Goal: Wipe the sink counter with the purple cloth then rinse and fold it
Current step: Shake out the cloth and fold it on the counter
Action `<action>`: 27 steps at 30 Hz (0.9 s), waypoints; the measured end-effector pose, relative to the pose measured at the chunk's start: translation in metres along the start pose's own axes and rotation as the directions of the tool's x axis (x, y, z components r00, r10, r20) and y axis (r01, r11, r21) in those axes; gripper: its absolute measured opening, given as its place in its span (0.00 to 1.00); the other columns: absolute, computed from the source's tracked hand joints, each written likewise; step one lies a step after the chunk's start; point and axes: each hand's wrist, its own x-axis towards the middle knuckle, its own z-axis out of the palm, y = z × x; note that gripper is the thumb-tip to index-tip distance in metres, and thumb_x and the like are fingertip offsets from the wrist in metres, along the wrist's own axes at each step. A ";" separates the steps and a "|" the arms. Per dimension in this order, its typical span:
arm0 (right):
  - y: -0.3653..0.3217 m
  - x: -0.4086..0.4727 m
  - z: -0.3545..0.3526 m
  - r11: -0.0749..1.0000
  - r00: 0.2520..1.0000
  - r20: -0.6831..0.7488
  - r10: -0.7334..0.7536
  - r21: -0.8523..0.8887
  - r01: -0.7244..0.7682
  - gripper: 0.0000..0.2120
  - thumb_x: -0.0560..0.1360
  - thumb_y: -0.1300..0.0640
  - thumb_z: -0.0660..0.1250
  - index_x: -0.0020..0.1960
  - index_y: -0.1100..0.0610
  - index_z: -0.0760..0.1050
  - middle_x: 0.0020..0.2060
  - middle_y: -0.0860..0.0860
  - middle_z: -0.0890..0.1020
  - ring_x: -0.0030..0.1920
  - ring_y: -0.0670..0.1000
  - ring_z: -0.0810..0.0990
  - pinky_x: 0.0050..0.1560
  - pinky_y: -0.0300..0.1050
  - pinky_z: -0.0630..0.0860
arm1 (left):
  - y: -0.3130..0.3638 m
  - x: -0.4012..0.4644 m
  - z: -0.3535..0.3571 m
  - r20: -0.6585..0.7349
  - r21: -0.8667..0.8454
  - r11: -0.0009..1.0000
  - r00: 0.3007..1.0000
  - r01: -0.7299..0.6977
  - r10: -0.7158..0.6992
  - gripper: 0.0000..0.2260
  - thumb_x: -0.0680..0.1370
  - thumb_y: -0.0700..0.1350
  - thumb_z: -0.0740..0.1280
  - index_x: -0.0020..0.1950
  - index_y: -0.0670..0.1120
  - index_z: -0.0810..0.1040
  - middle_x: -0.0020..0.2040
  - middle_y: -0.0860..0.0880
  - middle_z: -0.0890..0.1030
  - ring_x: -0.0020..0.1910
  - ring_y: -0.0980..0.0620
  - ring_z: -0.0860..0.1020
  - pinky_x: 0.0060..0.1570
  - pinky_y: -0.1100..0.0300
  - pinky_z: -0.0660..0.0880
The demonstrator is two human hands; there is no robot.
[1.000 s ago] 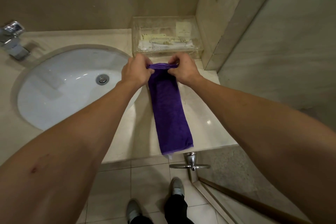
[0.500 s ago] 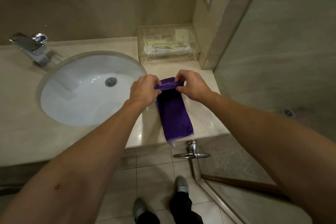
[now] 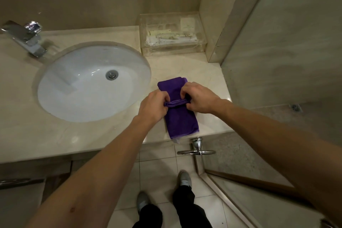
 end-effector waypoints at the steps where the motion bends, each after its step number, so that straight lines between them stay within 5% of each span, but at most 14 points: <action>1: 0.001 0.000 -0.003 1.000 1.000 0.025 0.000 0.013 -0.001 0.11 0.70 0.59 0.72 0.51 0.53 0.77 0.50 0.46 0.77 0.53 0.50 0.75 0.52 0.47 0.76 | 0.001 0.001 -0.003 0.051 -0.003 1.000 0.999 0.001 -0.001 0.12 0.73 0.38 0.69 0.54 0.50 0.81 0.54 0.50 0.80 0.52 0.48 0.79 0.46 0.54 0.76; 4: 0.000 0.002 -0.016 0.982 0.993 -0.027 0.111 0.157 -0.105 0.08 0.73 0.54 0.68 0.50 0.53 0.82 0.48 0.47 0.83 0.50 0.50 0.80 0.53 0.52 0.79 | 0.002 0.003 -0.020 0.095 -0.030 0.999 0.995 0.030 -0.027 0.12 0.74 0.42 0.67 0.56 0.50 0.82 0.54 0.52 0.80 0.52 0.49 0.79 0.50 0.54 0.76; 7: -0.006 0.018 -0.021 0.902 0.890 -0.302 0.342 0.372 -0.221 0.12 0.78 0.49 0.63 0.51 0.54 0.82 0.46 0.48 0.84 0.48 0.50 0.81 0.51 0.51 0.80 | 0.001 0.015 -0.029 -0.206 -0.080 0.996 0.977 0.034 -0.049 0.13 0.77 0.44 0.63 0.59 0.47 0.81 0.56 0.49 0.81 0.56 0.47 0.77 0.55 0.52 0.74; 9: -0.011 0.038 -0.015 0.851 0.824 -0.360 0.437 0.464 -0.248 0.18 0.80 0.47 0.59 0.56 0.56 0.82 0.54 0.51 0.84 0.55 0.52 0.81 0.57 0.52 0.77 | 0.003 0.031 -0.024 -0.291 -0.099 0.993 0.953 0.058 -0.084 0.16 0.80 0.45 0.60 0.65 0.45 0.78 0.62 0.46 0.80 0.62 0.45 0.75 0.61 0.49 0.71; 17: -0.011 0.068 0.047 0.916 0.813 -0.431 0.391 0.266 -0.299 0.30 0.80 0.42 0.45 0.70 0.53 0.75 0.71 0.52 0.76 0.74 0.53 0.70 0.75 0.57 0.64 | 0.006 0.062 0.041 -0.197 -0.020 0.983 0.963 0.184 -0.184 0.23 0.86 0.52 0.46 0.79 0.47 0.62 0.81 0.49 0.60 0.81 0.49 0.53 0.78 0.41 0.48; 27: -0.004 0.074 0.055 0.924 0.817 -0.434 0.380 0.216 -0.315 0.29 0.81 0.43 0.44 0.69 0.51 0.76 0.74 0.50 0.73 0.77 0.49 0.65 0.79 0.58 0.53 | 0.000 0.069 0.050 -0.238 -0.027 0.988 0.959 0.155 -0.157 0.25 0.84 0.53 0.43 0.80 0.49 0.60 0.82 0.49 0.58 0.82 0.50 0.51 0.79 0.41 0.47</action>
